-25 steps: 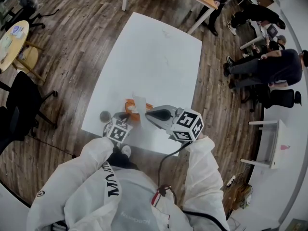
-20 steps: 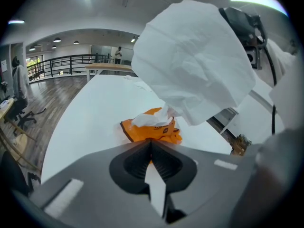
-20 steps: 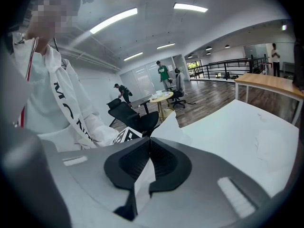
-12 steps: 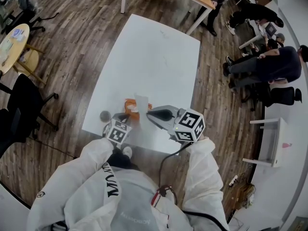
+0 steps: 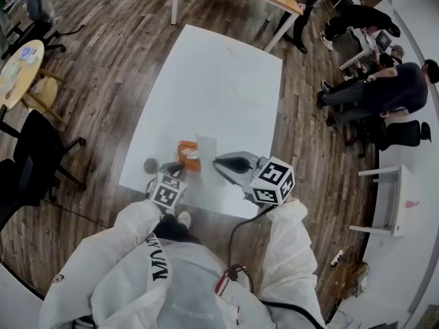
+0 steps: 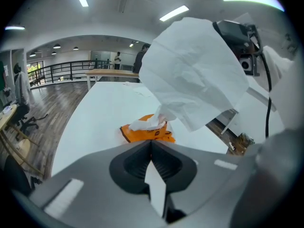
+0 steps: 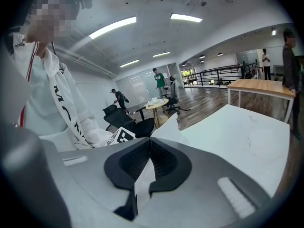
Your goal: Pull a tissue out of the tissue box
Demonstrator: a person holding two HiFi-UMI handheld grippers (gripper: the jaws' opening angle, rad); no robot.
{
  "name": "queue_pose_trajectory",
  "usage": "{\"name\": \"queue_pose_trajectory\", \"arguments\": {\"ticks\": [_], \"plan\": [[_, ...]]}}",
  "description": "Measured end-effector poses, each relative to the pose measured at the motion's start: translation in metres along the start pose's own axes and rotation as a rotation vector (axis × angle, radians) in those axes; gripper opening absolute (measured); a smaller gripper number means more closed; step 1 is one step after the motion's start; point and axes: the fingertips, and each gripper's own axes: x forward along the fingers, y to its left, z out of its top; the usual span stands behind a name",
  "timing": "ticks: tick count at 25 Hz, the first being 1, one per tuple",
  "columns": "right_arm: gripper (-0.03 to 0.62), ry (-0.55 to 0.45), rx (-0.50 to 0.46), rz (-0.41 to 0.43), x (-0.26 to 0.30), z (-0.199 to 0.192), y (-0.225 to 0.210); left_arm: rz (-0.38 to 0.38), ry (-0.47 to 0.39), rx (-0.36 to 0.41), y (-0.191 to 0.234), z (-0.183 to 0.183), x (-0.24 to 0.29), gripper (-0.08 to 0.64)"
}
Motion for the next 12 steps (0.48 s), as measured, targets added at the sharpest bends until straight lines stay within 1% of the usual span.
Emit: {"name": "queue_pose_trajectory", "arguments": {"ticks": [12], "plan": [[0.003, -0.105, 0.043, -0.106, -0.025, -0.007, -0.006, 0.019, -0.063, 0.045, 0.003, 0.026, -0.033, 0.000]]}}
